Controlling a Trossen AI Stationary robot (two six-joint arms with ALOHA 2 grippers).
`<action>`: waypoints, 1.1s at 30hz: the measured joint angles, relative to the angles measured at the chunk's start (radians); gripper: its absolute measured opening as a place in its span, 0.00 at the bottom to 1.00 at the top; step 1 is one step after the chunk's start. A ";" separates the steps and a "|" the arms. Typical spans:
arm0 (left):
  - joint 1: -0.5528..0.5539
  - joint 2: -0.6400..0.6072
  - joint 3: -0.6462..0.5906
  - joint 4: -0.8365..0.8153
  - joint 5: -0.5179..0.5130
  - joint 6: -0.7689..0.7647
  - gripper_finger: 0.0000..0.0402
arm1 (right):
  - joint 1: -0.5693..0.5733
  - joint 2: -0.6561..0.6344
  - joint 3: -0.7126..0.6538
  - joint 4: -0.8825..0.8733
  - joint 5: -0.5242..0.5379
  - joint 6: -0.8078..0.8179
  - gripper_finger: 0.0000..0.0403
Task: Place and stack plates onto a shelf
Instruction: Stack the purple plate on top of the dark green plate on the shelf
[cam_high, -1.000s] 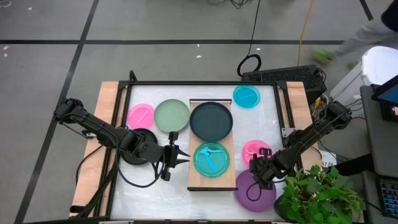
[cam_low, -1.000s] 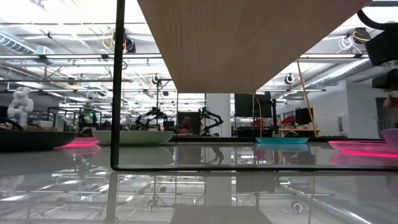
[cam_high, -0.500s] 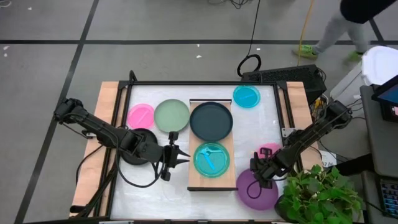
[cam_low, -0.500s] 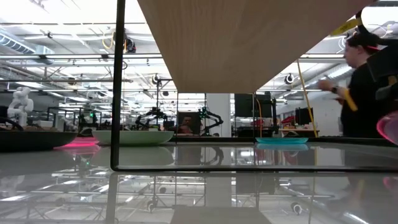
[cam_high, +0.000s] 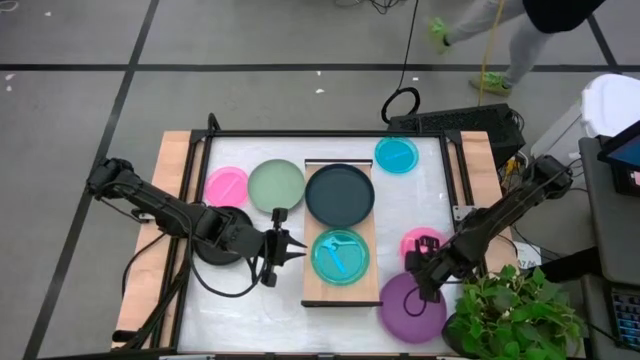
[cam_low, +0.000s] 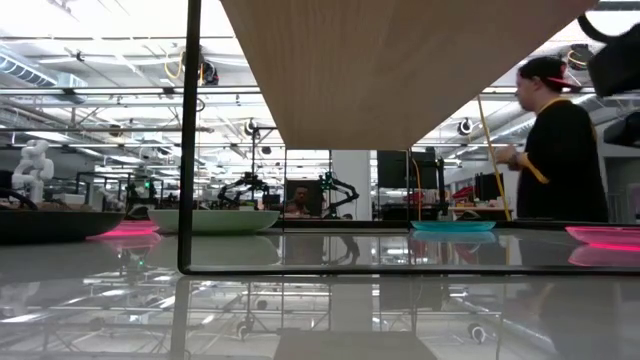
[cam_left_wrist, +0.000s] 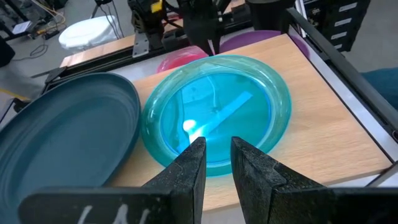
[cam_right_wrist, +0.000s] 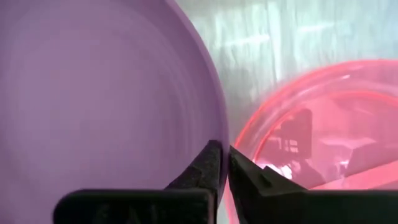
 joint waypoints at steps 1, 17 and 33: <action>0.000 0.000 0.000 0.000 0.000 0.000 0.20 | 0.000 -0.014 0.000 0.004 0.000 -0.003 0.01; 0.000 0.000 0.000 0.000 0.000 -0.003 0.20 | -0.001 -0.198 0.019 -0.141 0.011 0.101 0.00; 0.000 0.000 0.000 0.000 0.000 -0.002 0.20 | -0.014 -0.206 0.488 -0.602 0.272 0.149 0.00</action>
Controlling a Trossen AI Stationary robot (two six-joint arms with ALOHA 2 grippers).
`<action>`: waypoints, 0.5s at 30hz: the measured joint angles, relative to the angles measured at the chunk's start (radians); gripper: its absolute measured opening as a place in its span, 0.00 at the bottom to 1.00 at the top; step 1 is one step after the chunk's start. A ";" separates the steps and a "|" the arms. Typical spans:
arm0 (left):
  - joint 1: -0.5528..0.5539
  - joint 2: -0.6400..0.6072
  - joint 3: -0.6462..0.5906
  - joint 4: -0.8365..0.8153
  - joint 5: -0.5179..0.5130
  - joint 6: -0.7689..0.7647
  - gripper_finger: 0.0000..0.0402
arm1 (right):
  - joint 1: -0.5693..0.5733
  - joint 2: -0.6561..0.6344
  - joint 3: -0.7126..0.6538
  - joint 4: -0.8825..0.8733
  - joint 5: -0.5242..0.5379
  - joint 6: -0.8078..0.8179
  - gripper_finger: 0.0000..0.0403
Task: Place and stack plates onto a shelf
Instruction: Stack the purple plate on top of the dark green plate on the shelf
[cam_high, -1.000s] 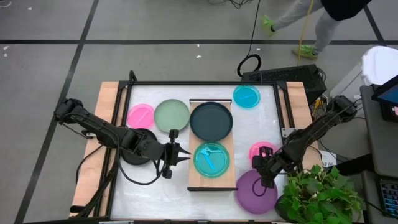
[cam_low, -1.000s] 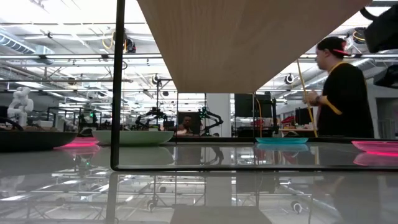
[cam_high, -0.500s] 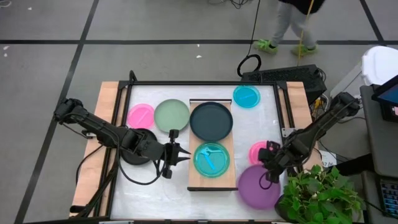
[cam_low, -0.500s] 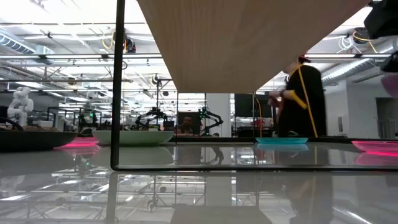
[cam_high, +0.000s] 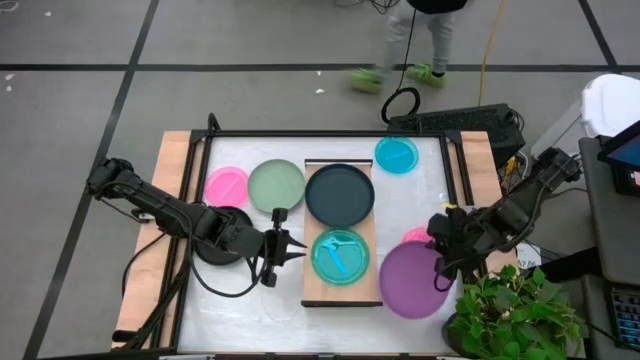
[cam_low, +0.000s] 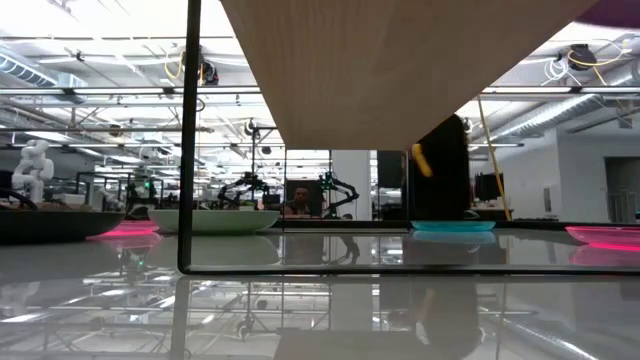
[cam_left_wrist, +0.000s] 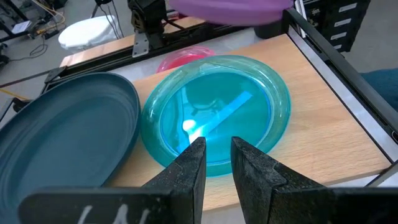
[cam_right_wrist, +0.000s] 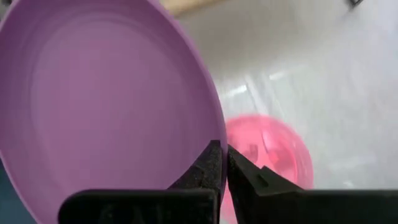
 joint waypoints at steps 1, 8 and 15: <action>0.000 0.000 0.000 0.000 0.000 0.001 0.20 | -0.008 0.000 0.017 0.000 0.021 0.000 0.00; 0.000 0.000 0.000 0.000 0.000 0.007 0.20 | -0.099 0.000 0.079 -0.003 0.069 -0.042 0.00; 0.000 0.000 0.000 0.000 0.000 0.025 0.20 | -0.226 -0.005 0.083 0.178 0.162 -0.173 0.00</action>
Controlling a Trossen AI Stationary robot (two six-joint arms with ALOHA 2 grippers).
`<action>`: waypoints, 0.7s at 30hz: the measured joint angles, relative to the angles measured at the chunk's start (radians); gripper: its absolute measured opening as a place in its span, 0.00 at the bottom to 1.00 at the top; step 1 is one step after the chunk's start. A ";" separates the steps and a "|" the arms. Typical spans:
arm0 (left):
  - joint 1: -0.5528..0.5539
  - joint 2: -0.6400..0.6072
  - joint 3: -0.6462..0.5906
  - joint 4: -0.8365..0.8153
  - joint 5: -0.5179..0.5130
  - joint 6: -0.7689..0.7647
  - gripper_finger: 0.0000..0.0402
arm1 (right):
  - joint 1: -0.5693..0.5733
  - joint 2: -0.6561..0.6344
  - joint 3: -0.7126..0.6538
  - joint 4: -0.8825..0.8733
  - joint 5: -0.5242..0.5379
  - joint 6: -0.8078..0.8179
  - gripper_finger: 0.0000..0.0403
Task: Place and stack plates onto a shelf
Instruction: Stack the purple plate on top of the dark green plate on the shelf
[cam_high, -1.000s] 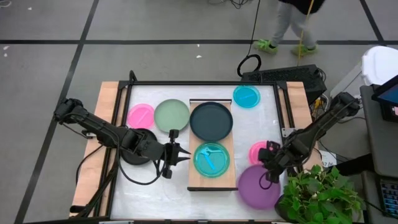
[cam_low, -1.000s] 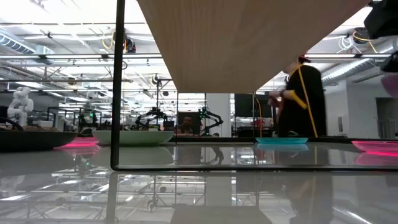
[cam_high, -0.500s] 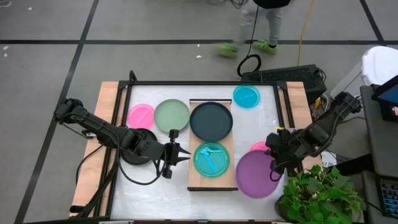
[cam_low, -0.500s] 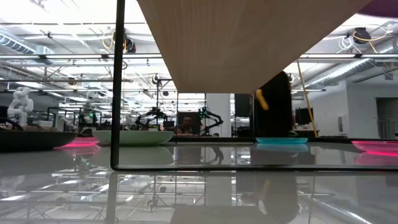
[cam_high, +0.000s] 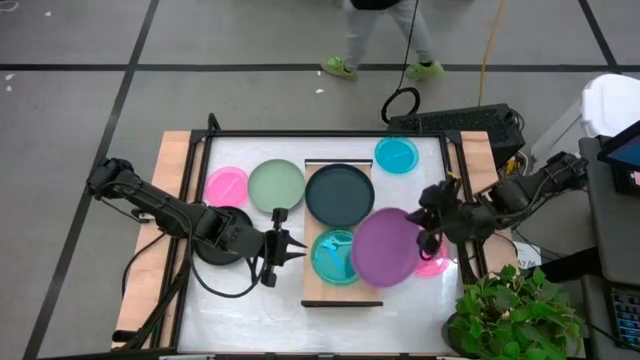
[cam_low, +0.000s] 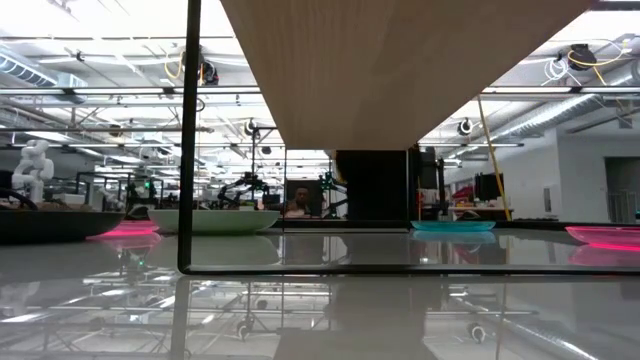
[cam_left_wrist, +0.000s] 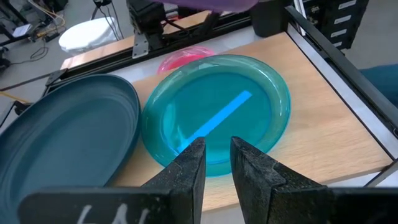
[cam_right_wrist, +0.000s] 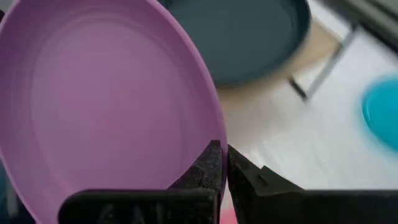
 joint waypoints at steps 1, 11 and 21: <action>0.000 0.000 0.000 0.000 0.000 0.007 0.20 | -0.020 0.000 0.000 0.037 -0.001 -0.042 0.00; 0.000 0.000 0.000 0.000 0.000 0.024 0.20 | -0.240 0.006 0.000 0.381 -0.027 -0.375 0.00; 0.000 0.000 0.000 -0.001 0.000 0.024 0.20 | -0.455 0.063 0.000 0.469 -0.151 -0.459 0.00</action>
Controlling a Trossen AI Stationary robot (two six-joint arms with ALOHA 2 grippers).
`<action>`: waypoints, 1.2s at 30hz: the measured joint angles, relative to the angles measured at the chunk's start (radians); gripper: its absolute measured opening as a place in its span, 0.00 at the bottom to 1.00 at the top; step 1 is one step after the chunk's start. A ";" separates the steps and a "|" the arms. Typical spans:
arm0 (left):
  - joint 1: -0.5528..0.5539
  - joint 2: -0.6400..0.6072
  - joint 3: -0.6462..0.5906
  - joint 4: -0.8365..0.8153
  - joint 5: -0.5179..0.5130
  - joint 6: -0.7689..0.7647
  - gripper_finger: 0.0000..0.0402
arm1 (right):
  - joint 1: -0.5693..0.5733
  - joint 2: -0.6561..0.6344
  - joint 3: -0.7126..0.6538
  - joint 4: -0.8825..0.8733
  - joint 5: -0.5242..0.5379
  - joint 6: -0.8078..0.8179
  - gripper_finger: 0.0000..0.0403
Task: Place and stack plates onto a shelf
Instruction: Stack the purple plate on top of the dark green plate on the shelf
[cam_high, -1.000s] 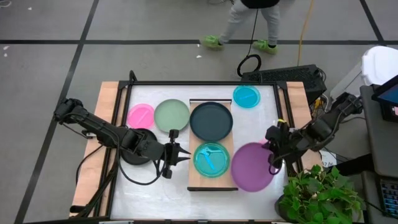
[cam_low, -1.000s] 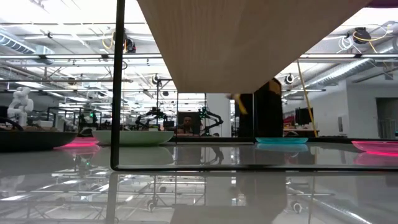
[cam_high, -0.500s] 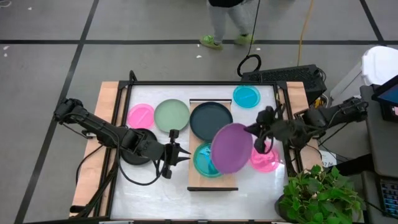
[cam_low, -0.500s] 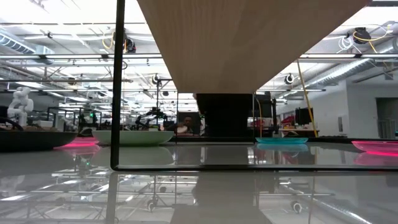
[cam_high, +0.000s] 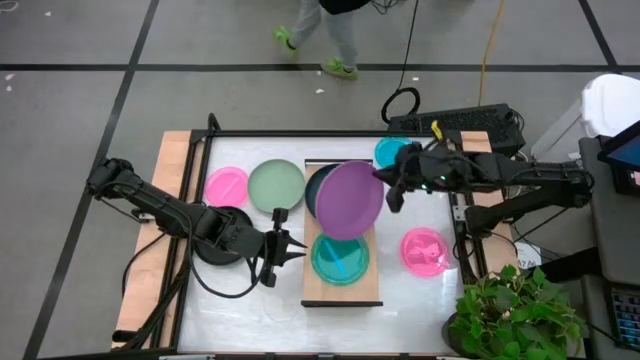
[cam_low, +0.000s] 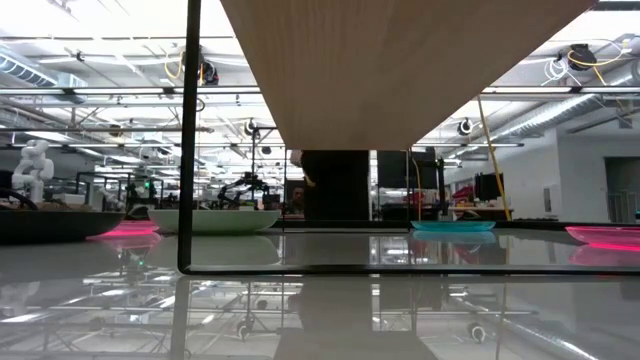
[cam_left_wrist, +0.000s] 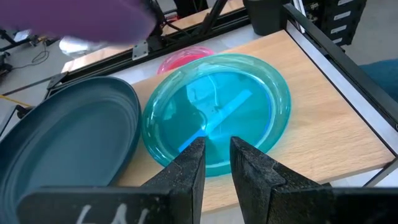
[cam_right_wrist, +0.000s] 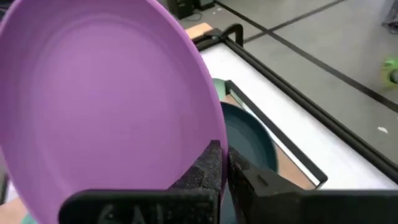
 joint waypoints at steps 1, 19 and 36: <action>0.000 0.000 0.000 0.000 0.000 -0.001 0.20 | -0.020 0.009 0.000 0.000 -0.024 -0.005 0.00; -0.047 0.000 0.000 -0.003 -0.001 -0.037 0.20 | -0.239 0.174 0.000 0.055 -0.255 -0.047 0.00; -0.050 0.000 0.000 -0.006 -0.001 -0.054 0.20 | -0.313 0.216 -0.001 -0.012 -0.299 -0.054 0.01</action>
